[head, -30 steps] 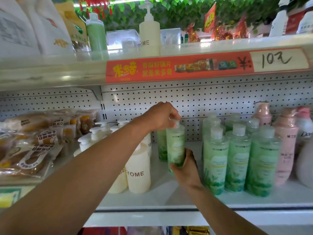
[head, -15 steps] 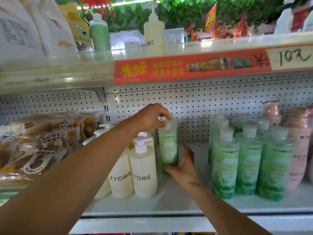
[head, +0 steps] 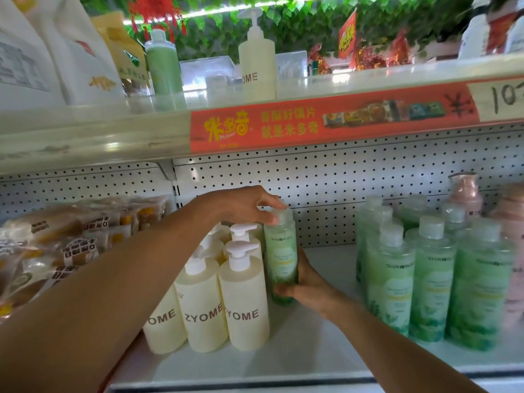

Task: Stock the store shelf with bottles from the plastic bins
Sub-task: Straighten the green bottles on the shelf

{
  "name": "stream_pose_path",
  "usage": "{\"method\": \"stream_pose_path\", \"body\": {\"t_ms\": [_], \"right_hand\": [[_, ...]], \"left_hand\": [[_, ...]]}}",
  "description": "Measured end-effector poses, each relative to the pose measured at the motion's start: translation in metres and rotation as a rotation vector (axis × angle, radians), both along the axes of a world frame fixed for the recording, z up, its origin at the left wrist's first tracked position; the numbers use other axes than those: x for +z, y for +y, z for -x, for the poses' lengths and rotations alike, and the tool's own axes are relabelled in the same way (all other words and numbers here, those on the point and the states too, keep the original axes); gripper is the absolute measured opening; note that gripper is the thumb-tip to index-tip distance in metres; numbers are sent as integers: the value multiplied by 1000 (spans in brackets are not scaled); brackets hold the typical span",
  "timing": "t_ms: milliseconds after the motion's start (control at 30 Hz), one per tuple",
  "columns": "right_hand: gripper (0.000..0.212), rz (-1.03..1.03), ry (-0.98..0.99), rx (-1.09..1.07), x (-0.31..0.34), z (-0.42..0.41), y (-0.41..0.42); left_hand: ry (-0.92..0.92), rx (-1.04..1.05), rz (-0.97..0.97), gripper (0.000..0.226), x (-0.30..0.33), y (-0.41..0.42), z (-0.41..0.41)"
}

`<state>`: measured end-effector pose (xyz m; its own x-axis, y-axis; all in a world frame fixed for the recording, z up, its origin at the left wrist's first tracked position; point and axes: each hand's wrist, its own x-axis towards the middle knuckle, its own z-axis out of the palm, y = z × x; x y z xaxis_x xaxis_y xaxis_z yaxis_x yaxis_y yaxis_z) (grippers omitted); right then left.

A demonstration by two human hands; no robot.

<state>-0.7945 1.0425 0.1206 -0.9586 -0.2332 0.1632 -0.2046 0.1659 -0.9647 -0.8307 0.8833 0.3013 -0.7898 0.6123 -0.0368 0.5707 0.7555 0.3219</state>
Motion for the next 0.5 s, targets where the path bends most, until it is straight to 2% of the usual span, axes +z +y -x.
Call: {"method": "stream_pose_path", "body": {"t_ms": [133, 233, 367, 500], "right_hand": [[101, 21, 28, 8, -1, 2, -6], [94, 22, 51, -62, -3, 1, -10], [65, -2, 63, -187, -9, -5, -11], [57, -35, 74, -223, -8, -9, -13]], "left_hand": [[-5, 5, -57, 46, -5, -8, 7], [-1, 11, -101, 45, -10, -9, 8], [29, 22, -121, 42, -13, -9, 5], [11, 25, -130, 40, -13, -9, 1]]}}
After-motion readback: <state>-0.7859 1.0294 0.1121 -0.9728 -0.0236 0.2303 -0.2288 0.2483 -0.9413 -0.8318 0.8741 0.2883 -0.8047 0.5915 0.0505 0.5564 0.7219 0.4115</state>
